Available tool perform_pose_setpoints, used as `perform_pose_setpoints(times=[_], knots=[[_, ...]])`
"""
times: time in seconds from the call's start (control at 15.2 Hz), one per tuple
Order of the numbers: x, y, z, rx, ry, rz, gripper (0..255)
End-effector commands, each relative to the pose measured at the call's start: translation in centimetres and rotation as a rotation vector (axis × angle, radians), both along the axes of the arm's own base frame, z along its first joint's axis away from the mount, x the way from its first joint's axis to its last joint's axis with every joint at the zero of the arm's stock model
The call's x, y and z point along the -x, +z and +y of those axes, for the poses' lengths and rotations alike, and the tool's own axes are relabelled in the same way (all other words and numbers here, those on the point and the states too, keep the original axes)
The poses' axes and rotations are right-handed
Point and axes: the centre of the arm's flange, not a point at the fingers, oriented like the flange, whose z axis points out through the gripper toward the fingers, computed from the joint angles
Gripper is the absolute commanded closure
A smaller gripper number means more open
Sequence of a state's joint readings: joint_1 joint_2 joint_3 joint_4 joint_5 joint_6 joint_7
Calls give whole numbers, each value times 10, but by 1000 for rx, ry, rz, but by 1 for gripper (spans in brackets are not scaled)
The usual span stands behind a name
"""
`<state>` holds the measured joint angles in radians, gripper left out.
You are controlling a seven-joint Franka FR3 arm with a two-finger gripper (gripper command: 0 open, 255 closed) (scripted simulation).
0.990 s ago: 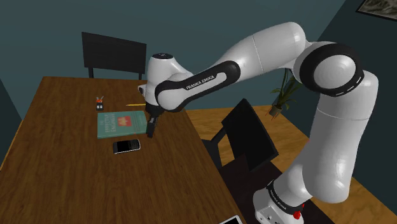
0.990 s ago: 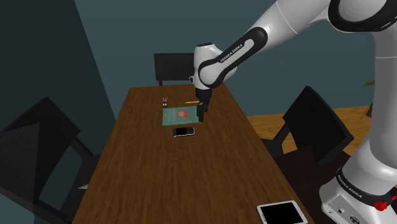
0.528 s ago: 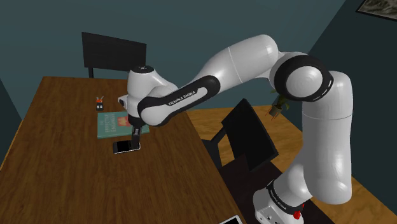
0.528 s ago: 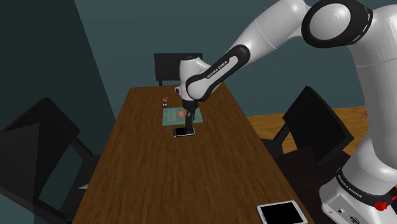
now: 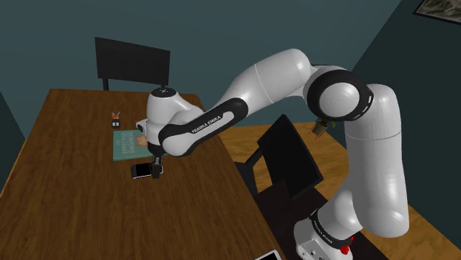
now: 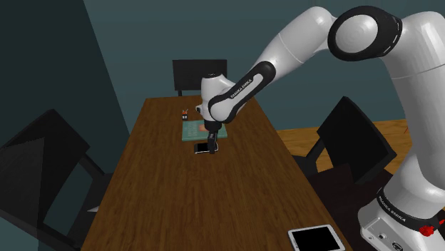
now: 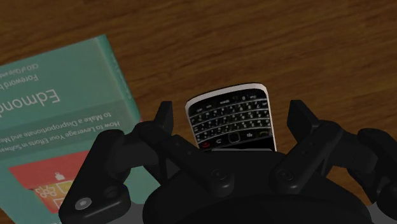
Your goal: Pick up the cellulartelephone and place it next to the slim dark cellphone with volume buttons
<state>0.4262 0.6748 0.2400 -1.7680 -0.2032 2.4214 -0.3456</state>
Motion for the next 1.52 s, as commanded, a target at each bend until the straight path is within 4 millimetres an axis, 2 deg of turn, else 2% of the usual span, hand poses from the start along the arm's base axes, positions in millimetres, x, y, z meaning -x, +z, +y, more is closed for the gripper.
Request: perform_pose_setpoints(times=[0.0, 0.33, 0.4, 0.99, 1.45], knots=[[0, -2, 0, 0, 0, 0, 0], [0, -2, 0, 0, 0, 0, 0], [0, -2, 0, 0, 0, 0, 255], [0, -2, 0, 0, 0, 0, 255], [0, 35, 0, 0, 0, 0, 255]])
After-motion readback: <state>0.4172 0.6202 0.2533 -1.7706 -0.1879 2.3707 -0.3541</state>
